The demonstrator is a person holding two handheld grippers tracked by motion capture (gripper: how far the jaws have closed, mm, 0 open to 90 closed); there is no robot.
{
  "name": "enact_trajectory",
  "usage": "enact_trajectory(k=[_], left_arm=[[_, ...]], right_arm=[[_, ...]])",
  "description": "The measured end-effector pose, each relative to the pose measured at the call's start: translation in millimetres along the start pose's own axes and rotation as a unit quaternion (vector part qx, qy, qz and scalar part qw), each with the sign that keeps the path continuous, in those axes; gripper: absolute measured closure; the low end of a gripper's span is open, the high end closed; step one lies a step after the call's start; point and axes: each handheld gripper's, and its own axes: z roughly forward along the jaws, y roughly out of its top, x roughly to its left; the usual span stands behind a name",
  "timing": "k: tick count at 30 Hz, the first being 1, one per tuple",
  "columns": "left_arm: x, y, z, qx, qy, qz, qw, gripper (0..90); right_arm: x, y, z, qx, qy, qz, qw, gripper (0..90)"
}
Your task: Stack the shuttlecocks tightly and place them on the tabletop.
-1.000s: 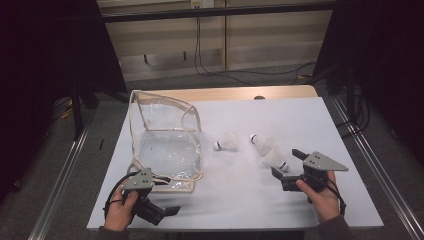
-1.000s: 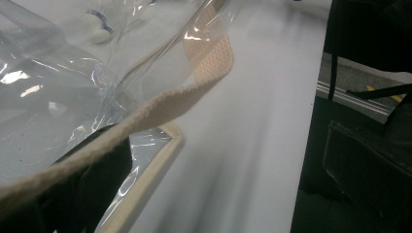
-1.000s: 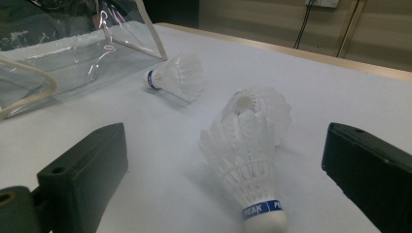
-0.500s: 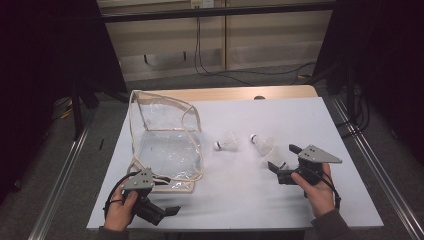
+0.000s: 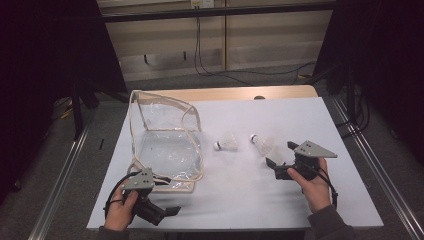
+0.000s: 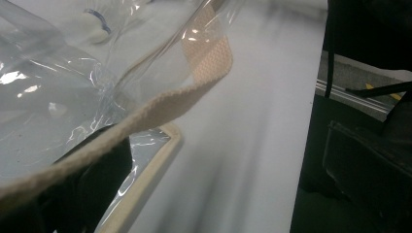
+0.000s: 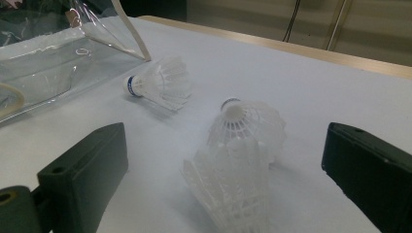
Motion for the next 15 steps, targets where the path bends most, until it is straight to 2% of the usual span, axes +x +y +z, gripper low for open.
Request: enact_trajectory(k=[5,15], left_arm=[[-0.1,0.0,0.6,0.0,0.001,0.001,1.0,3.8],[0.1,0.2,0.4,0.001,0.0,0.001,1.0,3.8]], right_arm=[[2.4,4.1,4.3,0.001,-0.001,-0.003,1.0,2.0],[10.8,8.6,17.8,0.03,-0.004,-0.007,0.9995,6.3]])
